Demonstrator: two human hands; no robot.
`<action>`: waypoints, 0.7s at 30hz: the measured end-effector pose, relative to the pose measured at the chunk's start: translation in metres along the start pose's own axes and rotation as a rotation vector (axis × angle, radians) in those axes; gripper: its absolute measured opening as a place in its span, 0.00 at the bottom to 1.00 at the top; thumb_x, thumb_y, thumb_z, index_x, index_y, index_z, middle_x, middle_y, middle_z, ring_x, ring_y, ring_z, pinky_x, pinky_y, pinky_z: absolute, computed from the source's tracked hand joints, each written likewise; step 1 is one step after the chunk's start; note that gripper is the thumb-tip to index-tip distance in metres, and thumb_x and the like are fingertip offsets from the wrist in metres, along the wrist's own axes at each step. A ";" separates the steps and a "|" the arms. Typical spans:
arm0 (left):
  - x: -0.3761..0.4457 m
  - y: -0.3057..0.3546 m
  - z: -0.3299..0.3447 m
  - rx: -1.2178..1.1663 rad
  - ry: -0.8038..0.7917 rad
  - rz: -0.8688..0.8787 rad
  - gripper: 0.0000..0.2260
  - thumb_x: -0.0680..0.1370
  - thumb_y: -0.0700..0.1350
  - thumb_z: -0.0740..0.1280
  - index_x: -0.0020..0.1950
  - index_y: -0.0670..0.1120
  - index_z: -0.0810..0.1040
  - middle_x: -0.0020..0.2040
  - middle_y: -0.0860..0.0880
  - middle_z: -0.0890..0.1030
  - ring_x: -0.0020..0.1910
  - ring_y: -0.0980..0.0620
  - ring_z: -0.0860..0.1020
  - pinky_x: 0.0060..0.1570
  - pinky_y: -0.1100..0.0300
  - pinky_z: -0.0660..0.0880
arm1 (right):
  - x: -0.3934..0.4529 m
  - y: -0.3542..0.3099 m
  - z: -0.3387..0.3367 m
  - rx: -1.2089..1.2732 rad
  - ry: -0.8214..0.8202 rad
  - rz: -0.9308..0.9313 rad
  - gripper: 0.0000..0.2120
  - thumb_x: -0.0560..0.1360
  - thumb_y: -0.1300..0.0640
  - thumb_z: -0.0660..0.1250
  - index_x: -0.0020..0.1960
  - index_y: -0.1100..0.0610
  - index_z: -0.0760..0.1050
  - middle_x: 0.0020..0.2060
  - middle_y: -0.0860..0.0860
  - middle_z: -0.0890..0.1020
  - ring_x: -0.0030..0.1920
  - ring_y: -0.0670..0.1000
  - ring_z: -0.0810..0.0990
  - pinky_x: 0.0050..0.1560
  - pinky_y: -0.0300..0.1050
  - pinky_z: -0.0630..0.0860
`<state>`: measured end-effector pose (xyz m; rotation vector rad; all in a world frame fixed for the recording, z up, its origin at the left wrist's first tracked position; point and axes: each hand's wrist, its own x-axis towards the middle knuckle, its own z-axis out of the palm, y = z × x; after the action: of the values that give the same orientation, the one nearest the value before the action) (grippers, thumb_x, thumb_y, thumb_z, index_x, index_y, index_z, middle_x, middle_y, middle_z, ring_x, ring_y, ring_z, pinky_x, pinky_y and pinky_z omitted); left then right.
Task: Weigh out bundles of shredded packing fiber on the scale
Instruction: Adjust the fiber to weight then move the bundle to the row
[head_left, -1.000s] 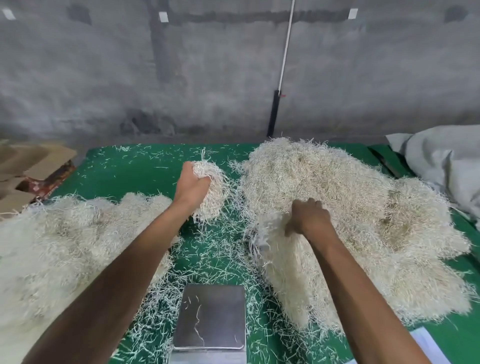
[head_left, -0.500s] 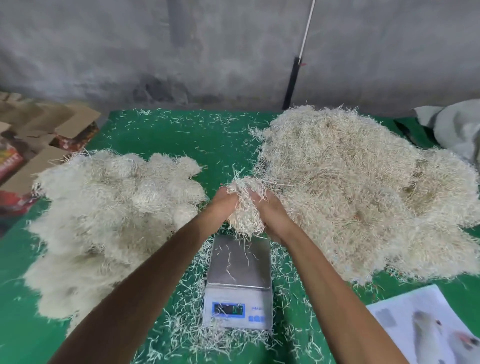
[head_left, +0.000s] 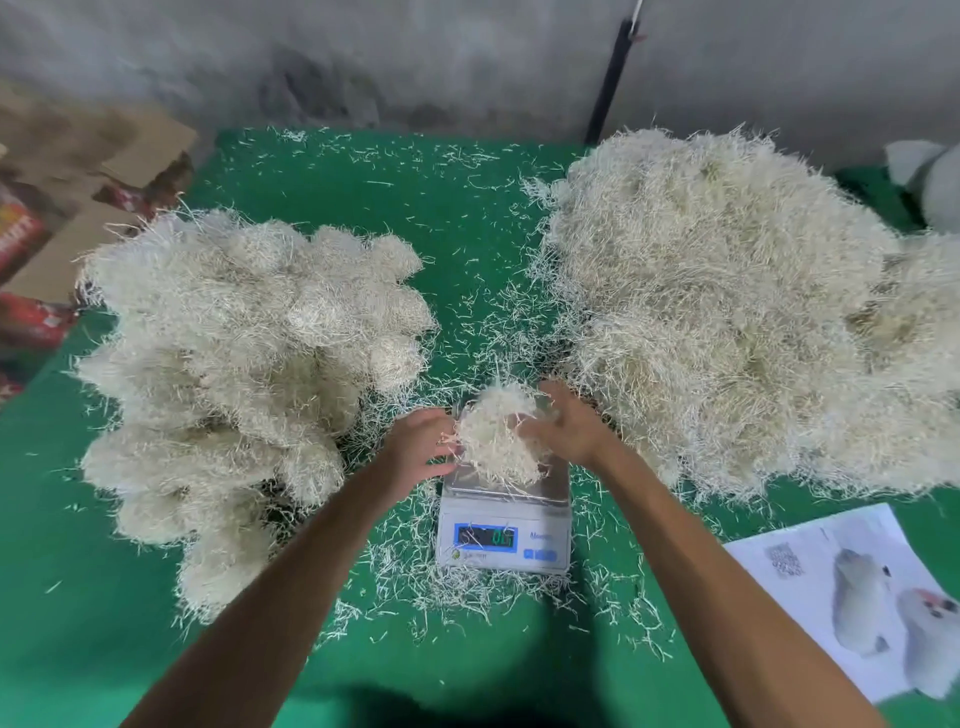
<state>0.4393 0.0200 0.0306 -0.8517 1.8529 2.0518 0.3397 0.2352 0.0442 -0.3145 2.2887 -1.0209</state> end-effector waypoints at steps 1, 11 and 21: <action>-0.001 -0.007 0.001 -0.023 0.013 0.006 0.17 0.83 0.40 0.62 0.73 0.40 0.69 0.65 0.39 0.74 0.64 0.39 0.76 0.61 0.41 0.77 | -0.001 0.005 -0.003 0.038 0.015 0.027 0.39 0.78 0.47 0.73 0.83 0.52 0.57 0.78 0.59 0.68 0.66 0.59 0.78 0.66 0.52 0.73; -0.006 -0.026 0.000 -0.016 0.173 0.235 0.12 0.83 0.46 0.64 0.64 0.43 0.77 0.58 0.46 0.82 0.56 0.49 0.82 0.47 0.58 0.82 | -0.018 0.029 -0.013 0.051 0.369 0.066 0.13 0.84 0.49 0.65 0.61 0.57 0.79 0.57 0.54 0.84 0.57 0.55 0.82 0.65 0.61 0.78; -0.010 -0.032 0.000 -0.084 0.117 0.235 0.10 0.82 0.48 0.66 0.60 0.47 0.79 0.55 0.48 0.84 0.52 0.49 0.84 0.47 0.56 0.82 | -0.021 0.028 0.002 0.091 0.388 0.048 0.11 0.84 0.53 0.65 0.48 0.58 0.80 0.44 0.51 0.85 0.48 0.52 0.84 0.59 0.60 0.80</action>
<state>0.4649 0.0273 0.0101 -0.8257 2.0264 2.2789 0.3578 0.2625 0.0313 -0.0226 2.5642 -1.2445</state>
